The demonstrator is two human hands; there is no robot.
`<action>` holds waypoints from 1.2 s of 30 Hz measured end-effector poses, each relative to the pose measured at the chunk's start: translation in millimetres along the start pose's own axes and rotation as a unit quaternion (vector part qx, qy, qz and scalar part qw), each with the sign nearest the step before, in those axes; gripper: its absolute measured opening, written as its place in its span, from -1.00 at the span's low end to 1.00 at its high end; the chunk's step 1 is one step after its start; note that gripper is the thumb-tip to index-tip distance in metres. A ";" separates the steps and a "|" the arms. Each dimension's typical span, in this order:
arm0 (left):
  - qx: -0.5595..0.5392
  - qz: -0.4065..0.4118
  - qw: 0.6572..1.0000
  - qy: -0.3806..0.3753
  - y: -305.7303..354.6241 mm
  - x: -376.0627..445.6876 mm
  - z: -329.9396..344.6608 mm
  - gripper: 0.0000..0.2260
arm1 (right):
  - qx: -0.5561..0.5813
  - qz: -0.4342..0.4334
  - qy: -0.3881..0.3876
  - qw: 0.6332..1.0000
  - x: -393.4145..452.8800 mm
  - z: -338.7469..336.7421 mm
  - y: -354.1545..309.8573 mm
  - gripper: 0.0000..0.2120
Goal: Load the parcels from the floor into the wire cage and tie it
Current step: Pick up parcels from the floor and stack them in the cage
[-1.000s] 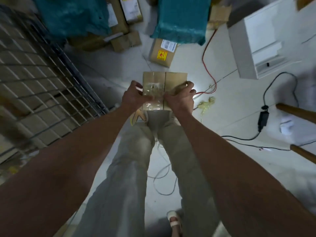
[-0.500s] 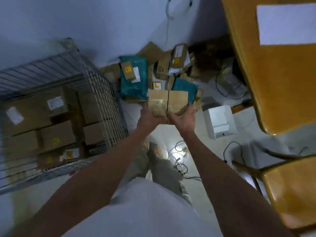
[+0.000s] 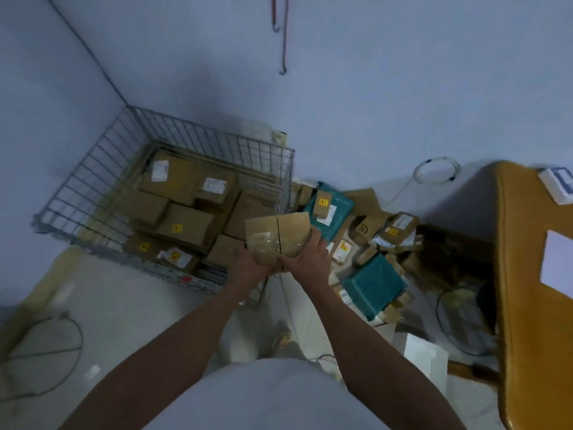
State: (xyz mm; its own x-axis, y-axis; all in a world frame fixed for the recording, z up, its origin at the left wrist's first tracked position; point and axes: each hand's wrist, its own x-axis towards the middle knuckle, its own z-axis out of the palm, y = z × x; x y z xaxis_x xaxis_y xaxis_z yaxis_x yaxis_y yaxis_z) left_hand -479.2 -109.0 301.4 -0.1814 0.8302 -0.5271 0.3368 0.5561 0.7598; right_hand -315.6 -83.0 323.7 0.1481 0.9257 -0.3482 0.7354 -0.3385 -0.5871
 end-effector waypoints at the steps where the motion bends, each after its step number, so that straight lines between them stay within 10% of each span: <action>1: -0.011 -0.002 1.000 0.015 -3.0 -2.0 -19.2 -0.05 | 0.000 -0.019 -0.010 1.000 -0.3 8.2 -16.3 0.11; 12: -0.121 -0.028 0.982 0.140 -113.5 -30.5 -229.9 -0.17 | 0.029 -0.149 -0.089 0.984 -71.1 121.0 -180.7 0.15; 19: -0.140 -0.026 0.986 0.089 -183.2 -33.8 -341.1 0.18 | -0.073 -0.099 -0.081 0.989 -101.6 186.7 -221.8 0.05; 27: -0.132 0.032 0.989 0.059 -197.3 -26.2 -378.1 -0.08 | -0.074 -0.090 -0.107 0.987 -148.7 255.2 -283.0 0.09; 36: -0.098 -0.041 0.986 0.126 -196.1 37.7 -418.5 0.24 | -0.071 -0.109 -0.091 0.987 -113.7 302.1 -337.7 0.10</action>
State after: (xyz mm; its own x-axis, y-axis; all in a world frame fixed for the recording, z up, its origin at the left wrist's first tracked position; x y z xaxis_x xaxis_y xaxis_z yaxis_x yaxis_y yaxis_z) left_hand -938.7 -170.1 291.8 -0.4326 0.7521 -0.4971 0.1309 0.5980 0.7908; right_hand -780.6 -125.0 340.8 -0.1350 0.9239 -0.3581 0.8238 -0.0962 -0.5587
